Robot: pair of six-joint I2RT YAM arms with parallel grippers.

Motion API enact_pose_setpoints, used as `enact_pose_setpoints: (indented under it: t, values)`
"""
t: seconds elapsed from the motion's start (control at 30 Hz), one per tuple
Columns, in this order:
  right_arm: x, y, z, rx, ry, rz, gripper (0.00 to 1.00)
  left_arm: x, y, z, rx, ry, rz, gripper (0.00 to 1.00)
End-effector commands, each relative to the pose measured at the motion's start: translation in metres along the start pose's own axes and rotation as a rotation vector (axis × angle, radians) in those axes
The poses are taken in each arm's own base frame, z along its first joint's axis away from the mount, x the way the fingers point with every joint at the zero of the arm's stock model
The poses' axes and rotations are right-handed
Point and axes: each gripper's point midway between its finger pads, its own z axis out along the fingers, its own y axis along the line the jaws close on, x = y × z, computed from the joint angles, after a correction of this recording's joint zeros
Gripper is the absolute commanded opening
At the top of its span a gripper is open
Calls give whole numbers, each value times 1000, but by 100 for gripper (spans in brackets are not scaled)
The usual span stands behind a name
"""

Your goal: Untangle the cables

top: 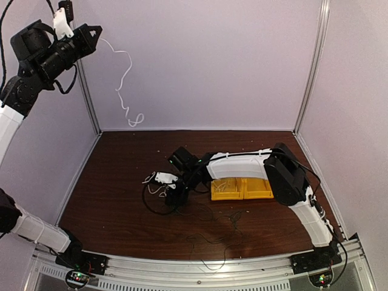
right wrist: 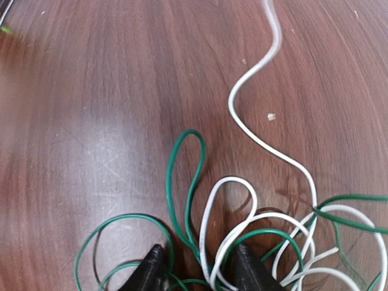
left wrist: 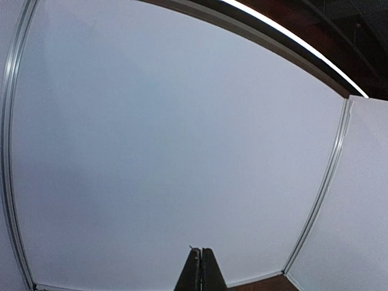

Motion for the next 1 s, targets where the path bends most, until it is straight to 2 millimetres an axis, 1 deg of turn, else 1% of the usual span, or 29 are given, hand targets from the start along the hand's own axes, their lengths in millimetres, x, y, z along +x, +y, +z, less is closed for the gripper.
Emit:
enact_pose_setpoints:
  t: [0.0, 0.07, 0.17, 0.23, 0.3, 0.4, 0.43, 0.47, 0.5, 0.53, 0.67, 0.73, 0.77, 0.8, 0.83, 0.87, 0.9, 0.93, 0.97]
  values:
    - [-18, 8, -51, -20, -12, -3, 51, 42, 0, 8, 21, 75, 8, 0]
    - [-34, 12, -79, -17, -71, -17, 58, 55, 4, 9, 5, 103, 28, 0]
    - [-52, 17, -117, -1, -134, -37, 65, 78, 8, 11, 0, 151, 36, 0]
    - [-60, 21, -141, 7, -157, -57, 69, 93, 7, 13, 13, 184, 31, 0]
    - [-60, 25, -162, 11, -165, -68, 70, 107, 4, 13, 38, 209, 20, 0]
    - [-50, 29, -187, 1, -168, -70, 72, 127, 0, 15, 75, 244, 3, 0]
    - [-41, 28, -192, 5, -160, -58, 72, 134, -2, 16, 88, 261, -1, 0]
    - [-39, 26, -203, 18, -173, -53, 72, 139, -4, 16, 102, 274, -2, 0]
    - [-29, 24, -208, 21, -168, -38, 73, 146, -6, 17, 115, 291, -3, 0]
    - [-24, 20, -218, 31, -176, -30, 73, 151, -7, 17, 124, 302, -3, 0]
    - [-3, 7, -246, 88, -198, 0, 73, 163, -5, 17, 122, 326, 1, 0]
    - [2, 7, -258, 101, -204, -7, 73, 166, -4, 18, 121, 332, 4, 0]
    - [4, 12, -261, 81, -204, -16, 74, 167, -4, 19, 121, 334, 5, 0]
    - [5, 19, -262, 48, -207, -32, 77, 168, -8, 19, 144, 341, 3, 0]
    - [6, 28, -257, 10, -207, -34, 84, 169, -10, 20, 153, 342, 0, 0]
    - [7, 39, -244, -5, -185, -33, 86, 169, -11, 21, 156, 342, 0, 0]
    - [12, 49, -226, -3, -125, -51, 86, 168, -11, 22, 156, 340, 0, 0]
    - [20, 69, -205, -38, -53, -83, 86, 167, -11, 22, 155, 338, 0, 0]
    - [33, 99, -184, -157, 24, -118, 85, 166, -10, 23, 150, 332, 1, 0]
